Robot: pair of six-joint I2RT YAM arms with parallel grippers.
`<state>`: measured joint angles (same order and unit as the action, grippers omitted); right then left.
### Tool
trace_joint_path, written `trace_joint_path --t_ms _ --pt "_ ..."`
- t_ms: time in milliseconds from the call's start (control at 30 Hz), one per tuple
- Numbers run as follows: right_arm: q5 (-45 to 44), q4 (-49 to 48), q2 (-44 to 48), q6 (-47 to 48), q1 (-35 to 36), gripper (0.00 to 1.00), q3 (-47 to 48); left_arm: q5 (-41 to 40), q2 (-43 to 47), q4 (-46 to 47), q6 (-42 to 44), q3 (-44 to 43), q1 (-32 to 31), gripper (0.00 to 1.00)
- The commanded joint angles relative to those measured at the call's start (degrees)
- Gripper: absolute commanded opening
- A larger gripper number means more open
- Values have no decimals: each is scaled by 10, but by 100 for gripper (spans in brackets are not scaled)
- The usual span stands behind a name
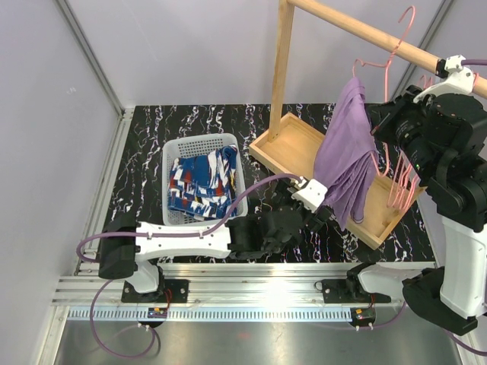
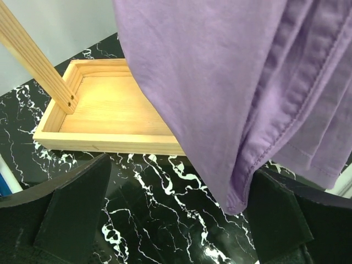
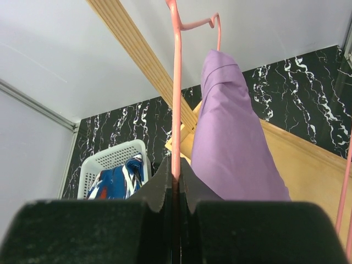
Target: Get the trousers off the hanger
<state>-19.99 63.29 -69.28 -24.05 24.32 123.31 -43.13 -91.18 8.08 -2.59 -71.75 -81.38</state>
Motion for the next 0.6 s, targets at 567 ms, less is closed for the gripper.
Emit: trace_joint_path --t_ms 567 --pt "6 -93 5 -28 -1 0 4 -40 -43 101 -51 -55 4 95"
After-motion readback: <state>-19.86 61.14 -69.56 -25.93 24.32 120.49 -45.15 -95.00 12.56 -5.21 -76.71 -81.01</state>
